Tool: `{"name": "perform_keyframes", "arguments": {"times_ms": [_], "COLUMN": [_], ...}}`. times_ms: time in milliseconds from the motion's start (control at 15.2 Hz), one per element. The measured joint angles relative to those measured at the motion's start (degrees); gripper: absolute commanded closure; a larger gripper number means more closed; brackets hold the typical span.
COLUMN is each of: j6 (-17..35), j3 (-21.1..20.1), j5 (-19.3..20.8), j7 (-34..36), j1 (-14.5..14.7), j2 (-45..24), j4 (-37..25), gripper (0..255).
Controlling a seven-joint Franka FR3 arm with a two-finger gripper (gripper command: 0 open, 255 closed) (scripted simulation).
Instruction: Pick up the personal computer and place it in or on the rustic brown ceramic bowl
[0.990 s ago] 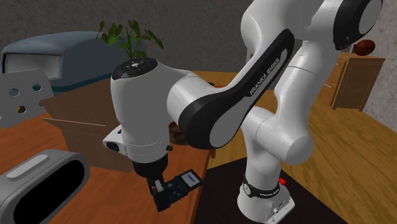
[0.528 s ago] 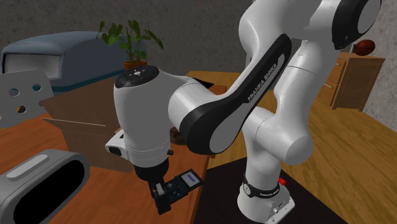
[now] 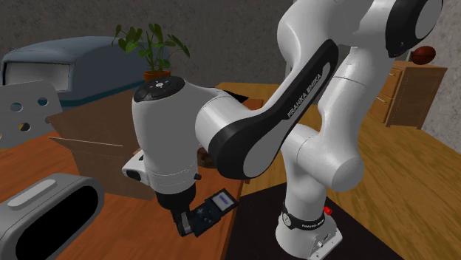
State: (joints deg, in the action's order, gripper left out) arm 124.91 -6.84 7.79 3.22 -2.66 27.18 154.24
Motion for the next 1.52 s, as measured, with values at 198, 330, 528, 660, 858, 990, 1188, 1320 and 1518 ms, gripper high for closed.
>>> {"name": "perform_keyframes", "arguments": {"times_ms": [198,330,528,660,858,990,1188,1320,1518], "j6": [-0.01,-0.01,-3.81,-8.31,-16.20,-20.86,-23.33,-22.40,-19.93], "j3": [0.00,0.00,2.08,4.20,7.41,9.68,11.16,11.35,11.65], "j5": [0.00,0.00,-1.52,-2.26,-2.50,-1.91,-1.35,-1.22,-0.86], "j7": [-0.01,-0.01,-4.81,-9.33,-16.10,-20.56,-23.41,-23.62,-23.68], "j1": [0.00,0.00,1.13,1.78,2.29,2.15,1.96,1.92,1.72], "j2": [0.00,0.00,4.24,8.43,14.55,17.25,19.41,19.66,19.42], "j4": [0.02,0.02,2.27,3.77,5.07,5.33,6.59,7.97,10.28], "gripper": [255,0,0,0,0,0,0,0,0]}}
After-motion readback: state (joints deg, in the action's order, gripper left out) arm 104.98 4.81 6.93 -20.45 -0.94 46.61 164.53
